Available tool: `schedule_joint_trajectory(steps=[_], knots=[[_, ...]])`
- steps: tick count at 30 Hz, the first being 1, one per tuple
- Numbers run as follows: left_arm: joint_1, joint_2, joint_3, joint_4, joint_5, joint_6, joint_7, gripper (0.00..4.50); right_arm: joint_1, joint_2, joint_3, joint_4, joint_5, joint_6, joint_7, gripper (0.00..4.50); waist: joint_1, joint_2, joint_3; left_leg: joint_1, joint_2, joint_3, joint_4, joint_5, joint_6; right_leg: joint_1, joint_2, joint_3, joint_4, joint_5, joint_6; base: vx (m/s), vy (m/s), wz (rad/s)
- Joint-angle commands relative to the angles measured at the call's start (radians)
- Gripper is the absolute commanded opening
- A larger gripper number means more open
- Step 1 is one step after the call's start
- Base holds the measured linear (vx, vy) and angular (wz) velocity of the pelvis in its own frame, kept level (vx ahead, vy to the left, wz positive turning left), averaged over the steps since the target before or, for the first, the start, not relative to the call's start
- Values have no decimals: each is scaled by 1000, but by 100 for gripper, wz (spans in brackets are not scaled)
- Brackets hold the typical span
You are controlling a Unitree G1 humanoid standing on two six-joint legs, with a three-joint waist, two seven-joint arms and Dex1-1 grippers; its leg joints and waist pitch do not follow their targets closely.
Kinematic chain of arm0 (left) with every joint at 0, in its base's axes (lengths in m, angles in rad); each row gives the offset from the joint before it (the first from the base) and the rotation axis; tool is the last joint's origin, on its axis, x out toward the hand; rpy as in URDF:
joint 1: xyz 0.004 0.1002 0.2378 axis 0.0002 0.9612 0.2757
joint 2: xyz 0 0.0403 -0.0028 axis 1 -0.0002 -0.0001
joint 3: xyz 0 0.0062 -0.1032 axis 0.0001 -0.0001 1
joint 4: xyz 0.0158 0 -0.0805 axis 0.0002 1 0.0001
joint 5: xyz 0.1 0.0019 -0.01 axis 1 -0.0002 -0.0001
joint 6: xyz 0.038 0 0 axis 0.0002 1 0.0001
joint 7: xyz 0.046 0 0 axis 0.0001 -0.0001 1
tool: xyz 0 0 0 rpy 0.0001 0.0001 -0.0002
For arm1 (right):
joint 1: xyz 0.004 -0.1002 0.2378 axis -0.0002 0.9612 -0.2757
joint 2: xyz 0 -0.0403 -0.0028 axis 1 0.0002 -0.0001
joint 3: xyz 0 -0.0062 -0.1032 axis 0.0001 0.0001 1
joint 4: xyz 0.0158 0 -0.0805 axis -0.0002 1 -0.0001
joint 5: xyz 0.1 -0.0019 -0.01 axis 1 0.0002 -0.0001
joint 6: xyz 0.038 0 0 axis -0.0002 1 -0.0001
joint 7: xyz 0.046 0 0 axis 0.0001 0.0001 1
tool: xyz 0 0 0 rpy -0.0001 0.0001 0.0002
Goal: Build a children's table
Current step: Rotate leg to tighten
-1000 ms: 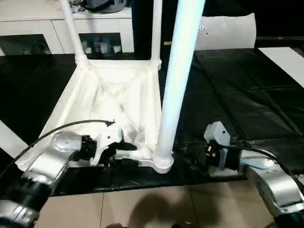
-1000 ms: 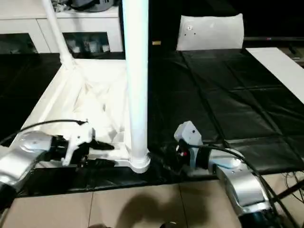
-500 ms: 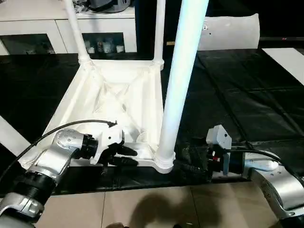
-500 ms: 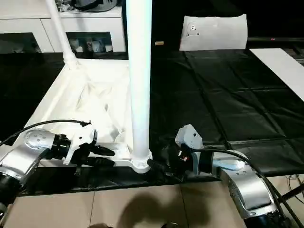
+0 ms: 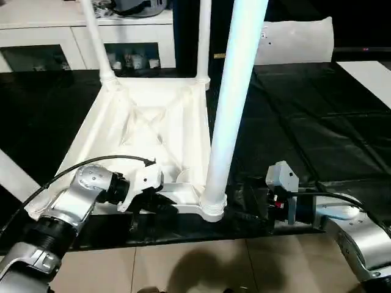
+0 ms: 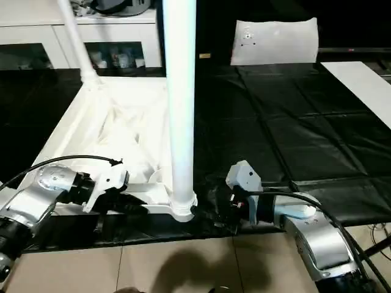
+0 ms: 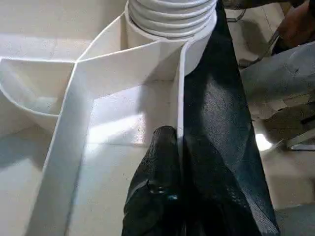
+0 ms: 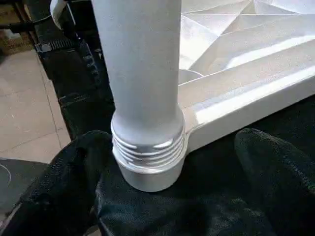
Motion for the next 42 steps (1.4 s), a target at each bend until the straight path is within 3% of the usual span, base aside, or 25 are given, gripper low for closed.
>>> schedule_joint_trajectory(steps=[1, 2, 4, 11, 13, 15, 24, 33, 38, 42], knots=[[-22, -10, 6, 7, 6, -8, 21, 4, -28, -4, 12, 3, -7, 4, 1, 450, 5, 5, -57, 4, 49, -25, -78, -281, 30, 48, -78, 53, -95, -481, -104, 0, 0, 0], [-27, -20, 8, 6, 4, -18, 28, 4, -38, -4, 16, 13, -10, -3, 9, 450, 5, 1, -57, 4, 49, -24, -78, -279, 31, 48, -78, 53, -97, -488, -100, 0, 0, 0], [-34, -36, 8, -1, 3, -29, 30, 4, -58, 2, 20, 36, -7, -20, 28, 450, 6, 3, -58, 4, 50, -25, -77, -279, 31, 48, -79, 53, -96, -490, -99, 0, 0, 0], [-33, -53, -22, -36, 33, -79, 7, 1, -125, 27, 29, 123, 34, -39, 115, 433, 15, 4, -63, 2, 55, -22, -76, -247, 41, 50, -78, 56, -86, -406, -132, 0, 0, 0], [-32, -63, -28, -47, 29, -89, -6, 0, -152, 31, 46, 160, 37, -44, 157, 405, 19, -2, -65, 1, 55, -21, -75, -236, 44, 52, -79, 56, -81, -380, -144, 0, 0, 0], [-33, -70, -28, -49, 29, -93, -11, 0, -170, 34, 55, 190, 35, -51, 179, 396, 26, 3, -65, 2, 57, -19, -74, -225, 45, 51, -79, 57, -79, -367, -152, 0, 0, 0], [-63, -75, -33, -13, 46, -111, -44, 0, -261, 41, 80, 321, 37, -67, 304, 315, 36, 2, -69, 0, 58, -18, -72, -204, 46, 55, -80, 56, -71, -322, -173, 0, 0, 0], [-65, -66, -27, 3, 50, -91, -53, 0, -293, 47, 93, 382, 23, -83, 347, 234, 42, 3, -69, 0, 57, -17, -71, -204, 46, 55, -80, 55, -71, -328, -174, 0, 0, 0], [-60, -69, -17, 10, 48, -68, -39, 0, -287, 51, 101, 376, 25, -72, 366, 209, 41, 4, -67, 2, 58, -18, -73, -217, 39, 54, -80, 55, -74, -357, -164, 0, 0, 0], [-77, -109, 11, 36, 54, -21, 52, 0, -257, 67, 86, 331, 51, -35, 335, 205, 41, 4, -66, 3, 58, -17, -73, -221, 40, 53, -78, 56, -78, -360, -162, 0, 0, 0]])
